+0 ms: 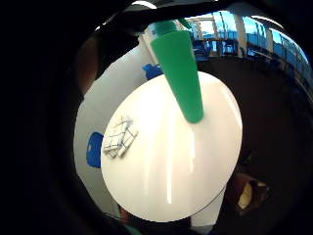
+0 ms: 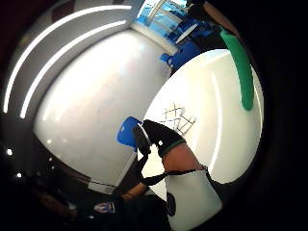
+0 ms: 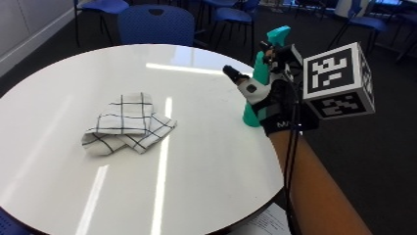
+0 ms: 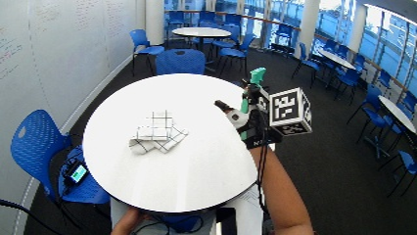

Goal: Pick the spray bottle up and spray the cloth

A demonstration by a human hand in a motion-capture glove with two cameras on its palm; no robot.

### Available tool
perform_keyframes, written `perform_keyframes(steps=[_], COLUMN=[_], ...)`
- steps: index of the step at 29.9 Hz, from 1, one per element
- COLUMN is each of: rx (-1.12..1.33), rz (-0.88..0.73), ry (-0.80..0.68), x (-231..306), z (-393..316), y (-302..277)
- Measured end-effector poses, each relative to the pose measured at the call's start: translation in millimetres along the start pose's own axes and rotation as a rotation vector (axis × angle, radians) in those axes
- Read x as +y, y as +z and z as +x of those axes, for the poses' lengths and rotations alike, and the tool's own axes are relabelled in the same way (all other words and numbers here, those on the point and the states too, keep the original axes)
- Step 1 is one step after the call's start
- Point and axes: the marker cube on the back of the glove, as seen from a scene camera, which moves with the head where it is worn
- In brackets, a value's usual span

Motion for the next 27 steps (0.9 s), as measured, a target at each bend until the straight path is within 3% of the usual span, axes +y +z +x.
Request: perform_keyframes(steps=[10, 27], rx=[-0.157, -0.152], rz=[0.000, -0.018], ry=[0.330, 0.487], x=[-40.7, -62.3], z=[59.7, 99.9], y=[7.1, 16.8])
